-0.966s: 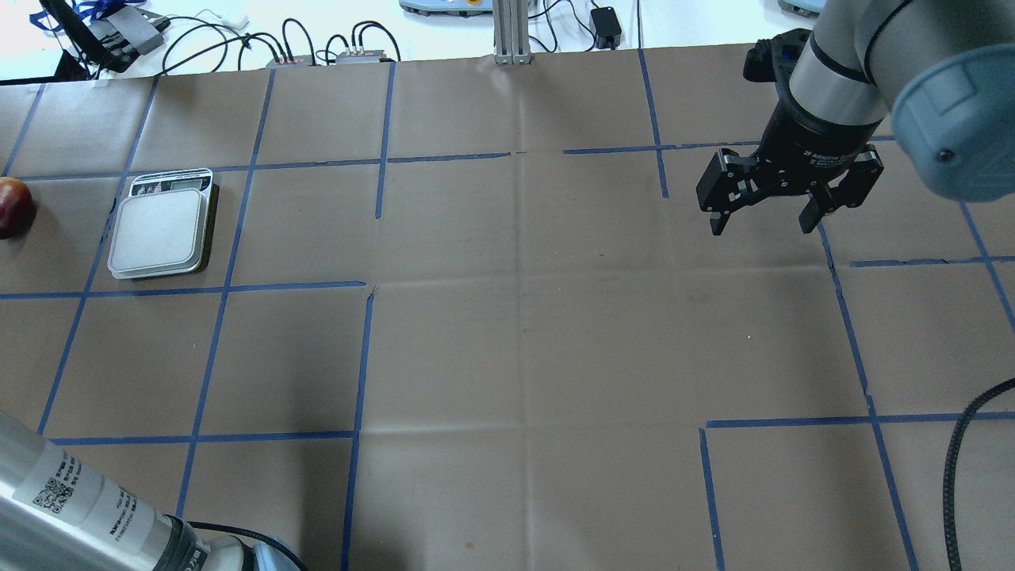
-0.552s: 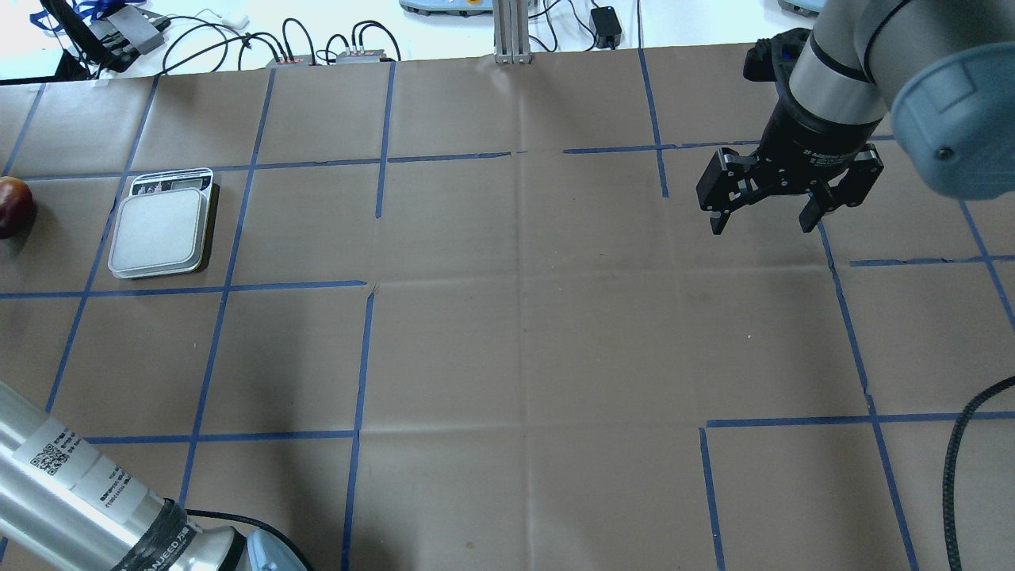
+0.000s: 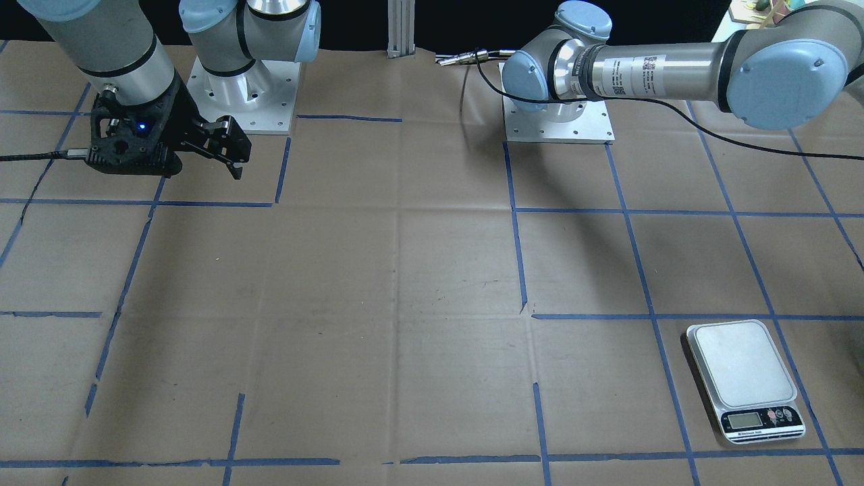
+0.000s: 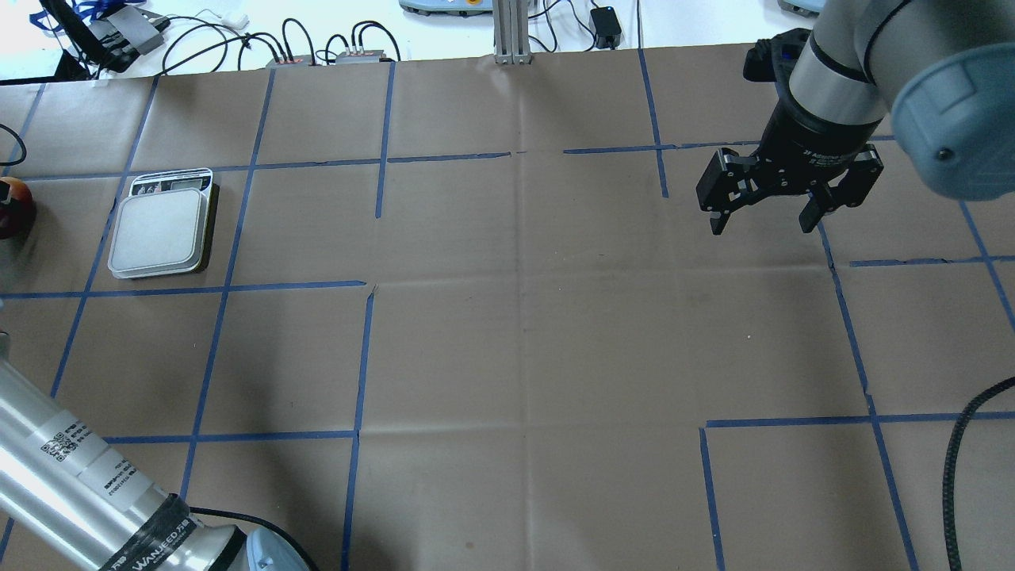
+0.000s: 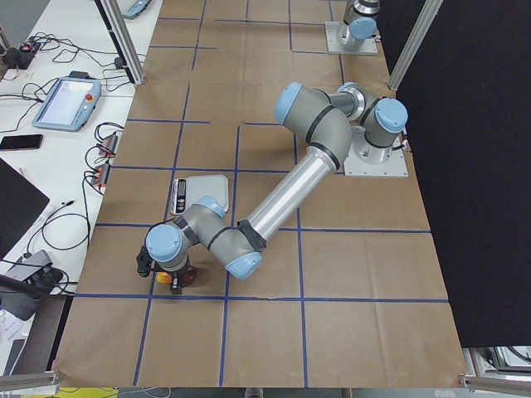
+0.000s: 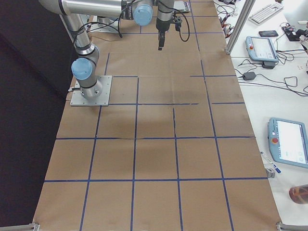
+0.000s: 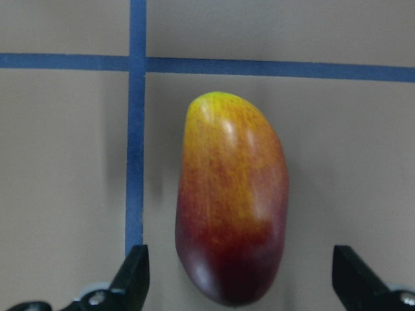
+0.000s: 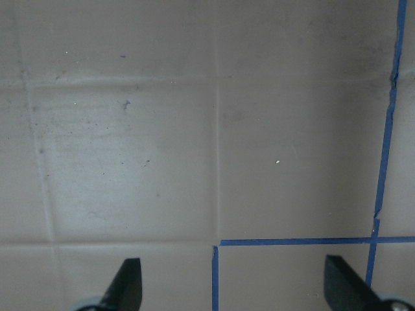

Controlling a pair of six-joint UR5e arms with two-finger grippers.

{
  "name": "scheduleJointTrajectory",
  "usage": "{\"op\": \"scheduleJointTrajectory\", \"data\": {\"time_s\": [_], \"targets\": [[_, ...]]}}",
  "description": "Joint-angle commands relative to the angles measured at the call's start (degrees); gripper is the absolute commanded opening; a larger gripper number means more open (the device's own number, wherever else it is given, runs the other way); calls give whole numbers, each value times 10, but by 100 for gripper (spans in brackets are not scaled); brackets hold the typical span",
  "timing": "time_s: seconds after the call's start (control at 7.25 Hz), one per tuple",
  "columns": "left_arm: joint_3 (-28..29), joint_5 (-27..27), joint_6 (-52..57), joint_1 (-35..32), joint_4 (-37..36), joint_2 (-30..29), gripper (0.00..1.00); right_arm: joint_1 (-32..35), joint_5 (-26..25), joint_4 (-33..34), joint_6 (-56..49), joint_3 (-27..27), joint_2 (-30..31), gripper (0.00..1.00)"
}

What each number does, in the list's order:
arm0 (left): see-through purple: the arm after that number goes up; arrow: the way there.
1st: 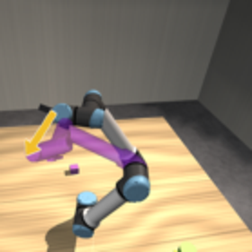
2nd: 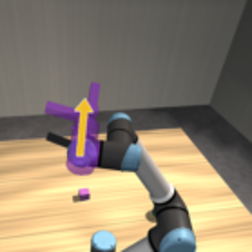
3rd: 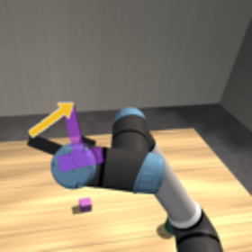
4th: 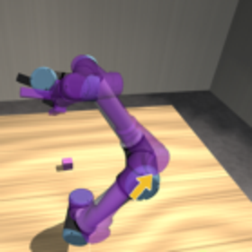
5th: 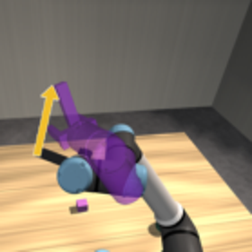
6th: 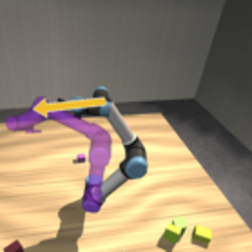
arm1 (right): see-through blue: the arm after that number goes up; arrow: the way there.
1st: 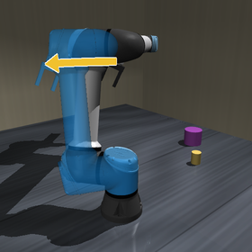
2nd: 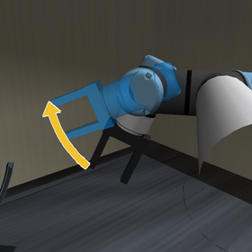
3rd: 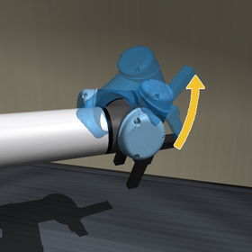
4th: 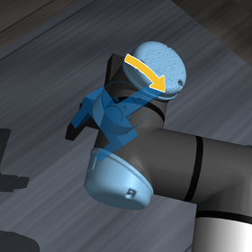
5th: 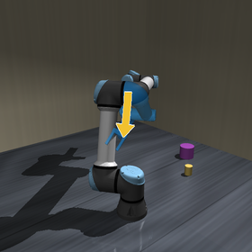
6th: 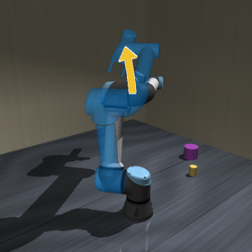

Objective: Weigh mango
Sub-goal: 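Lower the left gripper onto the red-yellow mango and close on it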

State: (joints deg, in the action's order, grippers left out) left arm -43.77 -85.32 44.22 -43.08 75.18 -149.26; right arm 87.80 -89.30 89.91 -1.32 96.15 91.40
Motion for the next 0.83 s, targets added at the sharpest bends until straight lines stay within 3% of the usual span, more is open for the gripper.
{"op": "scheduleJointTrajectory", "data": {"time_s": [0.0,0.14,0.28,0.41,0.69], "targets": [[2,-1,-3,-1,-3,-19,99,0,0,0,0,0,0,100],[3,-4,-2,-1,-3,-19,85,0,0,0,0,0,1,100],[3,-7,-1,-1,-3,-18,59,0,0,0,0,0,0,100],[3,-7,-1,-1,-3,-14,51,0,0,0,0,0,0,100],[5,-10,-1,-2,-2,1,49,0,0,0,0,0,0,100]]}}
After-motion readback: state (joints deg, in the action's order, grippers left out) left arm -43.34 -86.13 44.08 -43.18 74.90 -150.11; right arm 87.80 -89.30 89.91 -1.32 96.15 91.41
